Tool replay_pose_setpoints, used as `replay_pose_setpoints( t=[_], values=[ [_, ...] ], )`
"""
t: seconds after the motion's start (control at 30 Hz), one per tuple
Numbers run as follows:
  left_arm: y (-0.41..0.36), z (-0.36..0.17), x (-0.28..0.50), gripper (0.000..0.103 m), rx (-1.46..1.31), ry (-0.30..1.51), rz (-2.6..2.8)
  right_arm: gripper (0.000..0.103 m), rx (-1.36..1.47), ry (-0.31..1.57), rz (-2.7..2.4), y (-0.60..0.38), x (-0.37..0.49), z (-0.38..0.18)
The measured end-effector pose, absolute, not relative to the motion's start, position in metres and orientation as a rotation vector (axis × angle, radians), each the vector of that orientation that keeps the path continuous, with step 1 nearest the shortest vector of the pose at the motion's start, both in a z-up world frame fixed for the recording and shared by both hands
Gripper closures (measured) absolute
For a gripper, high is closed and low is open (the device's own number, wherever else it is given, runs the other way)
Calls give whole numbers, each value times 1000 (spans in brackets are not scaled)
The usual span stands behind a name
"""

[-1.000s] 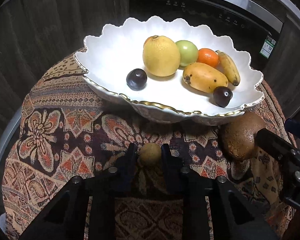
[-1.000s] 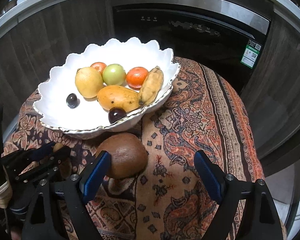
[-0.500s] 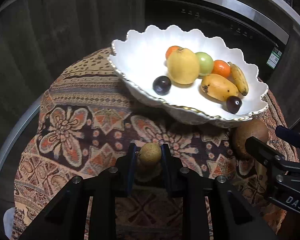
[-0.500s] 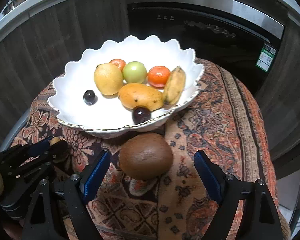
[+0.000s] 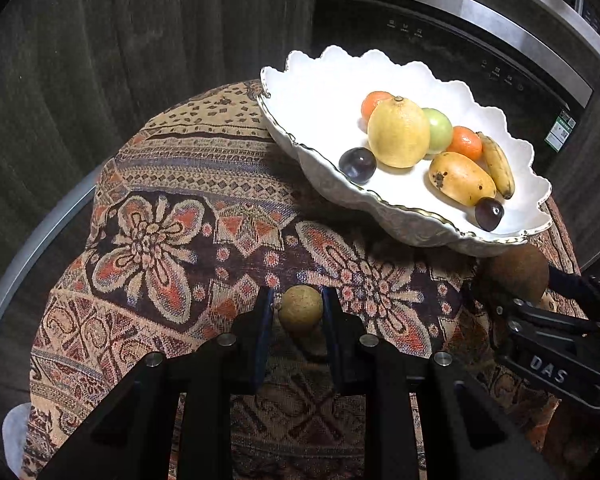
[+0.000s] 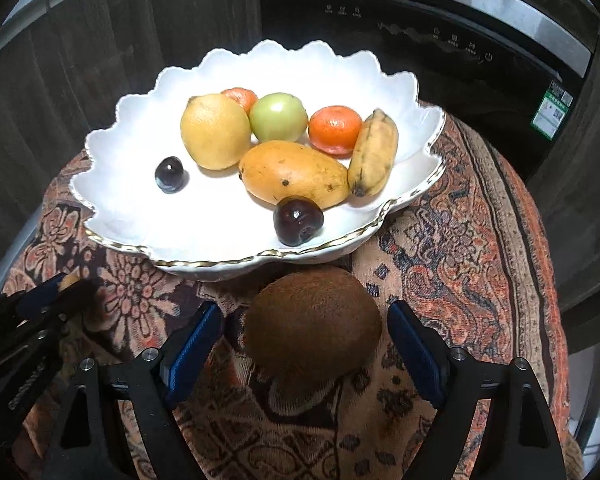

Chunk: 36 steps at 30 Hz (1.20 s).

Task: Organize fruits
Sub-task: 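Grasp the small tan fruit with the left tool while the right tool grasps the kiwi, then carry the small fruit and kiwi into the white bowl and open both tools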

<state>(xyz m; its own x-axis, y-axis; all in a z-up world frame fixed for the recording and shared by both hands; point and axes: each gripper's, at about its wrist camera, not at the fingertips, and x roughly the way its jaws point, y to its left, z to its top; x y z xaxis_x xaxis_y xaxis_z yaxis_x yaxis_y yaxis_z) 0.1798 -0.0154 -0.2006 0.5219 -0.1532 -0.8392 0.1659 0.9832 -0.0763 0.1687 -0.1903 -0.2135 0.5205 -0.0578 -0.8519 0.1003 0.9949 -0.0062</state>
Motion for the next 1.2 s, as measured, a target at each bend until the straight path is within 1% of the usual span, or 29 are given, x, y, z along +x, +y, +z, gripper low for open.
replay_pose_setpoints(
  t=[0.03,0.1,0.43,0.63,1.0,1.2],
  values=[
    [-15,-201,180,78,13,1005,-192,30,55,1032,-92,-191,170,-216],
    [-15,-201,180,78,14,1005,-192,37,52,1045,-106,-192,171,-220],
    [-21,-194,175,78,24,993,-196,38,72,1046,-100,-194,171,-218],
    [-24,-184,167,78,29,977,-204,38,100,1038,-103,-197,154,-208],
    [-29,-151,153,78,33,923,-231,38,101,946,-107,-202,128,-158],
    [-36,-124,162,78,39,877,-251,38,103,887,-103,-204,134,-129]
  ],
)
